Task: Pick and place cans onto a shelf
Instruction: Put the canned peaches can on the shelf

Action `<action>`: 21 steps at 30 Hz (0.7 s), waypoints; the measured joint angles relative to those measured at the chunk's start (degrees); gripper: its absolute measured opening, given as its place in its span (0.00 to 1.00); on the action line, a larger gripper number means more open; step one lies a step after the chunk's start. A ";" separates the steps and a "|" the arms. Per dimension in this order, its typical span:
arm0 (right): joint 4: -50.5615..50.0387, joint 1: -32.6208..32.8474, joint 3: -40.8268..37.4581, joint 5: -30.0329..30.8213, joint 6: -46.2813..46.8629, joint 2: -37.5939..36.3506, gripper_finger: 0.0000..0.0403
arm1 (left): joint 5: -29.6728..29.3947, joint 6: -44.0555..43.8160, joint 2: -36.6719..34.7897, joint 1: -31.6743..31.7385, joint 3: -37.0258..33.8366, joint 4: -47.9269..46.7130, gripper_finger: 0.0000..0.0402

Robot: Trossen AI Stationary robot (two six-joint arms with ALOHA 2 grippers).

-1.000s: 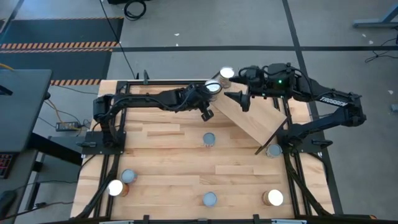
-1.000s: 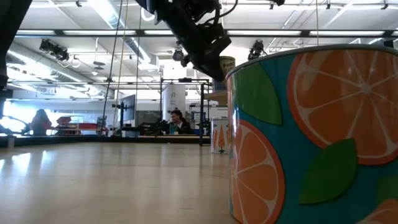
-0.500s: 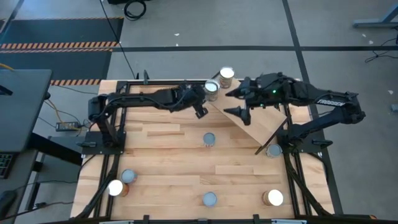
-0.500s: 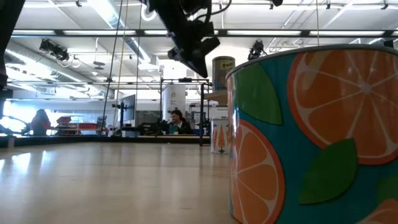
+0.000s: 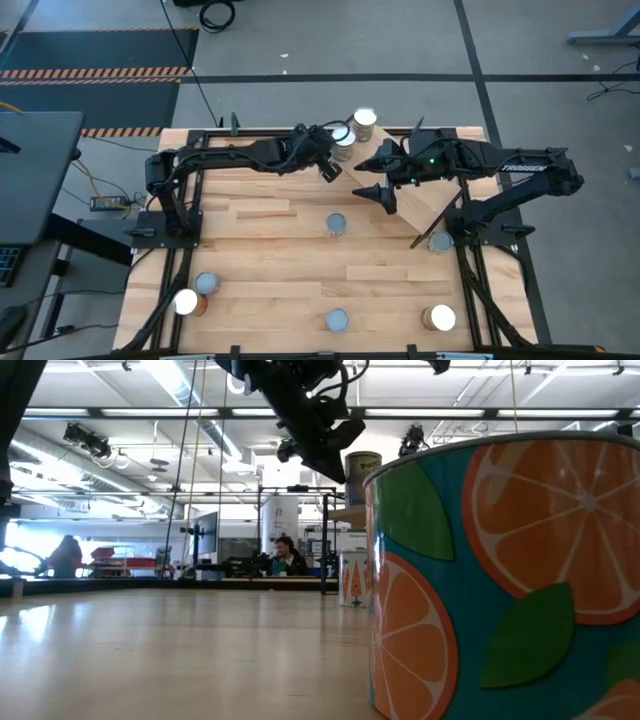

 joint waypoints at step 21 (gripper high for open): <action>-6.03 5.94 -0.02 0.35 7.02 -1.52 0.86 | -0.31 -11.31 0.59 -6.12 -0.02 2.54 0.03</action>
